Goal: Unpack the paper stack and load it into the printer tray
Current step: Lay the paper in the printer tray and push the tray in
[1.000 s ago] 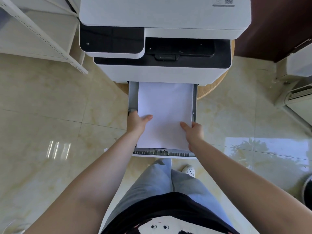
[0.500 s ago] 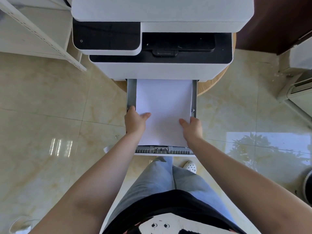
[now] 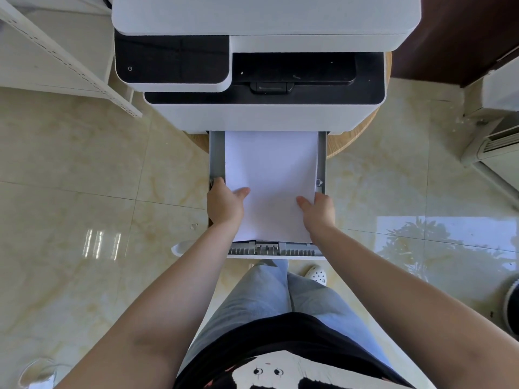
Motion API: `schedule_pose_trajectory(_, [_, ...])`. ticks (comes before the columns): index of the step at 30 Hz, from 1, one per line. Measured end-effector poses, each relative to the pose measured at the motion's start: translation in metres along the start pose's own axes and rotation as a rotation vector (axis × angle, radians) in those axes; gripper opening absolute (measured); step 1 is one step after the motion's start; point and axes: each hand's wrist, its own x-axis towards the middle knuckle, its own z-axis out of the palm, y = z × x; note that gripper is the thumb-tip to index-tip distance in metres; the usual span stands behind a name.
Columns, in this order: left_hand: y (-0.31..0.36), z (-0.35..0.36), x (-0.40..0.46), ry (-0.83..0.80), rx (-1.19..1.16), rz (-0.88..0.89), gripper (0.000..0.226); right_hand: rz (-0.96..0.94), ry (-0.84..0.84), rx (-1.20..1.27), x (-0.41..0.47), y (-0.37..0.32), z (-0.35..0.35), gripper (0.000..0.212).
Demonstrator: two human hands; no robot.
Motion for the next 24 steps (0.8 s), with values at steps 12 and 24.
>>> schedule_pose_trajectory(12, [-0.001, -0.001, -0.008, 0.061, 0.091, 0.152, 0.056, -0.054, -0.024, -0.141, 0.000, -0.002, -0.010, 0.032])
schedule_pose_trajectory(24, [-0.018, 0.003, 0.002, 0.340, 0.455, 0.433, 0.056, -0.256, 0.212, -0.549, -0.001, -0.009, -0.030, 0.029])
